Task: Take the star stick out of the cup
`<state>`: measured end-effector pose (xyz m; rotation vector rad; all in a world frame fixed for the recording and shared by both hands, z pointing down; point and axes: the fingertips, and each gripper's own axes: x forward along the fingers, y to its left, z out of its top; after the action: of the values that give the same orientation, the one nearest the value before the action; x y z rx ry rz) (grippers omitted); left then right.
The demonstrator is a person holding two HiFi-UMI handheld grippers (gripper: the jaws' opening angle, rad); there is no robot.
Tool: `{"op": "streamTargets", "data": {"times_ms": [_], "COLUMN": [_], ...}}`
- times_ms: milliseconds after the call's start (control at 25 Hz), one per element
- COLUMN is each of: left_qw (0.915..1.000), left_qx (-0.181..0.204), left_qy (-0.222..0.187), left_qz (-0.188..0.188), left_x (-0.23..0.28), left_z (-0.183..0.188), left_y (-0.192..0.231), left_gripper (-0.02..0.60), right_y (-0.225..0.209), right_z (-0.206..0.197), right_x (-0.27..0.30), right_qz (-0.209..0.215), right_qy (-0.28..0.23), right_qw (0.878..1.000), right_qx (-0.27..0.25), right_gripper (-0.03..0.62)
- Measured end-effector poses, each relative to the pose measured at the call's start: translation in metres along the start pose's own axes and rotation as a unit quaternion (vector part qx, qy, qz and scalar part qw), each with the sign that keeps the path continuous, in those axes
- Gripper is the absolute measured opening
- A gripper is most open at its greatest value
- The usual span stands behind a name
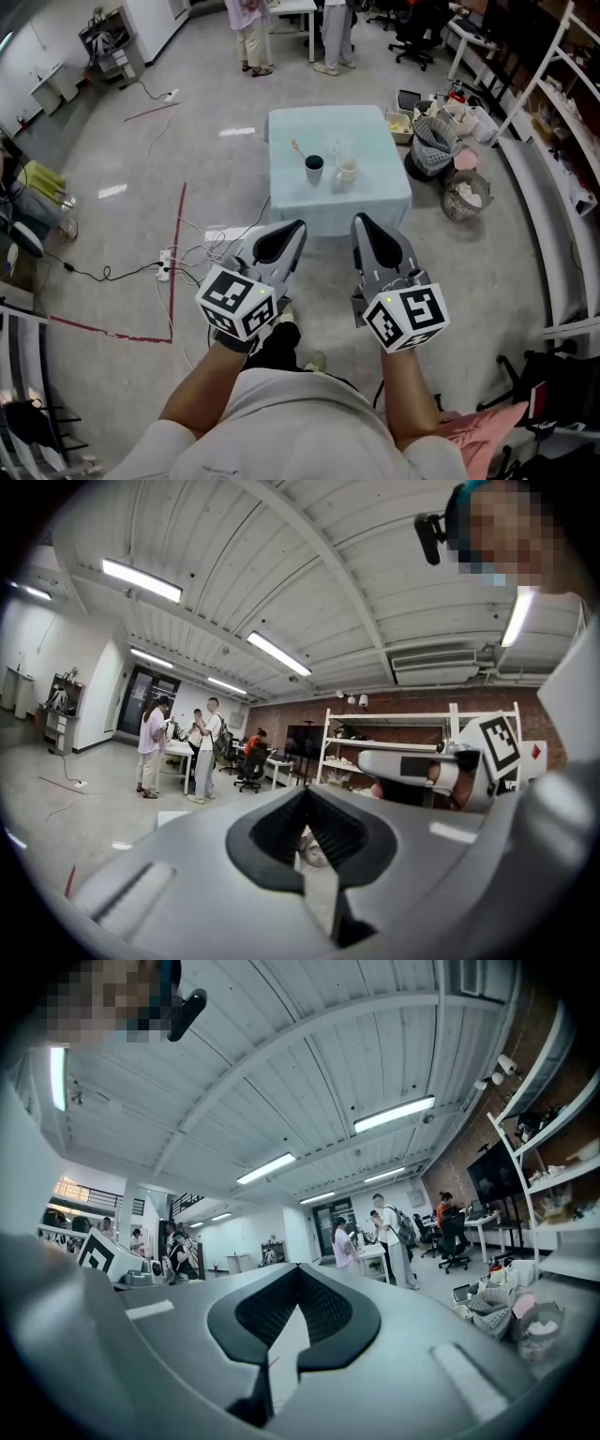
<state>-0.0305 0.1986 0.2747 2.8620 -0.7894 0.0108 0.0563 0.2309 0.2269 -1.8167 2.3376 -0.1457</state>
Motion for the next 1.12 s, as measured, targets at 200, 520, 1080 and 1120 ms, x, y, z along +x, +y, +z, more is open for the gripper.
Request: {"op": "streamTargets", "data": {"times_ms": [200, 520, 1080, 1120], "left_qw": [0.9999, 0.9995, 0.9966, 0.9963], "left_qx": [-0.007, -0.016, -0.037, -0.040], "left_qy": [0.007, 0.024, 0.071, 0.074], "left_qz": [-0.003, -0.009, -0.017, -0.017], "left_x": [0.028, 0.087, 0.168, 0.173], "left_z": [-0.011, -0.028, -0.070, -0.074], "left_y": [0.030, 0.102, 0.224, 0.229], "left_gripper": [0.006, 0.006, 0.006, 0.006], "right_y": [-0.017, -0.043, -0.083, -0.087], "right_z": [-0.015, -0.038, -0.082, -0.085], "right_x": [0.037, 0.125, 0.260, 0.265], "right_qz": [-0.003, -0.005, -0.045, -0.048], "right_qy": [0.011, 0.035, 0.079, 0.082], "right_qw": [1.000, 0.999, 0.996, 0.995], "right_qx": [0.001, 0.001, 0.007, 0.007], "right_gripper": [0.009, 0.009, 0.009, 0.009]}}
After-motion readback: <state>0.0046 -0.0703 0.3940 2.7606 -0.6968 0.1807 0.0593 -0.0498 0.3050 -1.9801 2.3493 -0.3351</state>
